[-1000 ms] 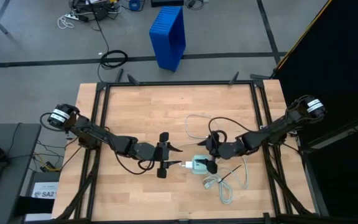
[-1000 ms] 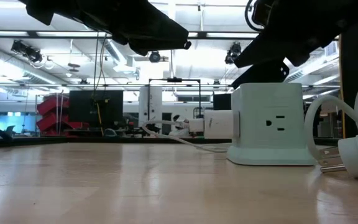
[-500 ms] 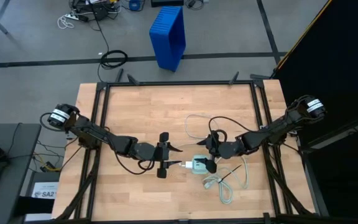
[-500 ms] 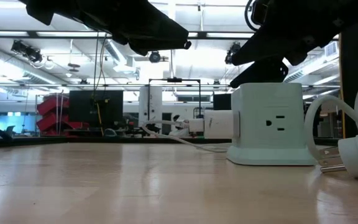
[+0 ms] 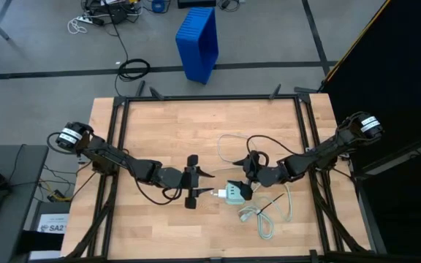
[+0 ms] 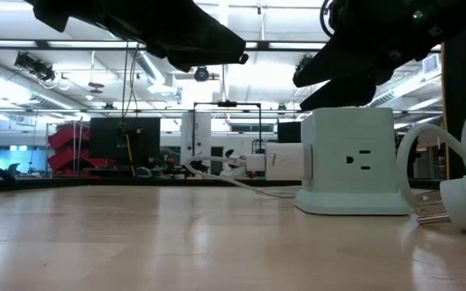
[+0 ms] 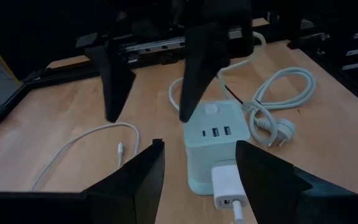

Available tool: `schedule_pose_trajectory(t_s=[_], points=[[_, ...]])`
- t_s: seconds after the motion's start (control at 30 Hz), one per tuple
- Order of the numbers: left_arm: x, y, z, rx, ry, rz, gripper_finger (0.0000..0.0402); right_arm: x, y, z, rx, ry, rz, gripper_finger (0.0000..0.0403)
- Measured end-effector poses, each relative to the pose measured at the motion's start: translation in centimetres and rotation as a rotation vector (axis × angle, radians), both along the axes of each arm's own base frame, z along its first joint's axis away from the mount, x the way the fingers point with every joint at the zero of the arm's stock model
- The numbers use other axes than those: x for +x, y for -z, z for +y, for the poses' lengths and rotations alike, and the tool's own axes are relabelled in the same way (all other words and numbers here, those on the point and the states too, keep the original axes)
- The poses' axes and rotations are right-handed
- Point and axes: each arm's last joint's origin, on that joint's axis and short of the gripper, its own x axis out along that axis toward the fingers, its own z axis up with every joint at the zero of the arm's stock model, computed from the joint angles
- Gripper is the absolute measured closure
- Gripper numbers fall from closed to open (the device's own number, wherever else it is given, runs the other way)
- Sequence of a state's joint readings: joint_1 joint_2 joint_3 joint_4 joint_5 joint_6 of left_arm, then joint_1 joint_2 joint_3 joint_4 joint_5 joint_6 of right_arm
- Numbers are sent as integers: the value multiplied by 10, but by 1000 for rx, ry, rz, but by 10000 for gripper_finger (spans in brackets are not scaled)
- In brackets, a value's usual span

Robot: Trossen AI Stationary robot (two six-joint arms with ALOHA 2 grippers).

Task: Insert USB
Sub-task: Remove the white charger adapter from the light blue outlet extension

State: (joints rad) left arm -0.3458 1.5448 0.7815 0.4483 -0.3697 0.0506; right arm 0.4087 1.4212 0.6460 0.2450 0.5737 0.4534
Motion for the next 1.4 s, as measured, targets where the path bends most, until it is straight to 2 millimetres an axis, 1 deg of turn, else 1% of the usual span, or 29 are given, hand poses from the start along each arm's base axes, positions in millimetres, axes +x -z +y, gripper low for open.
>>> schedule_pose_trajectory(t_s=[0.13,0.3,0.43,0.53,0.6,0.67,0.8,0.93,1.03,1.2,1.3,1.4], points=[[-1,2,0,6,-1,20,219,-4,0,10,-36,-46,1,55],[-1,2,0,7,-1,23,219,-6,-3,18,-67,-57,-2,55],[-1,2,0,-1,-4,20,219,-3,-12,24,-49,-70,-24,55],[-1,2,0,-1,-4,21,219,1,-26,33,-19,-110,-53,55],[-1,2,0,0,-4,23,219,1,-31,38,-46,-125,-48,55],[-1,3,0,-2,-2,33,219,-1,-31,41,-81,-115,-16,55],[-2,7,0,-11,16,75,219,-7,-23,39,-82,-72,77,55],[-3,8,-1,-20,50,90,219,-12,-14,34,-9,-48,166,55],[-3,8,-2,-30,78,93,219,-12,-11,34,56,-70,182,55],[-2,10,-2,-32,85,94,219,-15,-1,32,55,-76,195,55],[1,15,-4,-40,107,96,218,-10,13,35,12,-91,223,55],[6,20,-3,-46,110,92,212,4,24,44,-37,-161,186,55]])
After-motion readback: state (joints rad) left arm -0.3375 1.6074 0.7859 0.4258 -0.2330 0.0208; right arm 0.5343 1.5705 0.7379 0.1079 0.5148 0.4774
